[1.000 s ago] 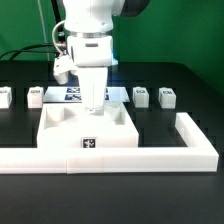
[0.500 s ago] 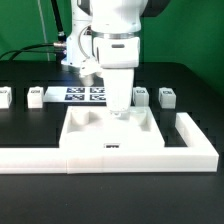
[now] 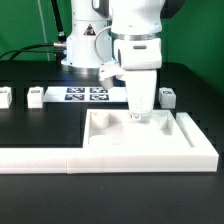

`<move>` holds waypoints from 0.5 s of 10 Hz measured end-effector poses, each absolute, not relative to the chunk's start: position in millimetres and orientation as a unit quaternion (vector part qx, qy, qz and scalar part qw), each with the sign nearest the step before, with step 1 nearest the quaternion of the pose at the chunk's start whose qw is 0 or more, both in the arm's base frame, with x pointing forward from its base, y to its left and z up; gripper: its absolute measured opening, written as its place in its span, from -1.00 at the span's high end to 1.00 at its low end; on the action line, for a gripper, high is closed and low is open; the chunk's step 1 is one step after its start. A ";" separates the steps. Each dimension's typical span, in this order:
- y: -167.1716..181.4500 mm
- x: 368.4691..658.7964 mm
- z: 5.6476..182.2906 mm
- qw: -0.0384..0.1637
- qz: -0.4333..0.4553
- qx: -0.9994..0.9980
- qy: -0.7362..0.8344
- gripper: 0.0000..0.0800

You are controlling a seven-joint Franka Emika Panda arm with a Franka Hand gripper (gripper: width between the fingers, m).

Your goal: Assemble square table

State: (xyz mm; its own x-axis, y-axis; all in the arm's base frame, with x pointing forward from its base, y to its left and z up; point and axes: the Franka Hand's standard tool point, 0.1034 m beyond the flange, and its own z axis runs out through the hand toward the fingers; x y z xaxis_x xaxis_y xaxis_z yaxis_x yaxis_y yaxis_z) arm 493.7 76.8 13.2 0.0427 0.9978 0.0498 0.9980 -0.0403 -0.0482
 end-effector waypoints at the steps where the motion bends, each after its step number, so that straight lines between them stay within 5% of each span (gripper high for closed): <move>1: 81.8 494.0 13.5 0.036 -0.003 -0.718 -0.695 0.84; 5: 81.4 494.1 13.3 0.037 -0.001 -0.719 -0.694 0.84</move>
Offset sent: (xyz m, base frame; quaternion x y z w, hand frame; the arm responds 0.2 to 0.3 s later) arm 0.0000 0.0000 0.0000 0.0000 0.0000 0.0000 1.0000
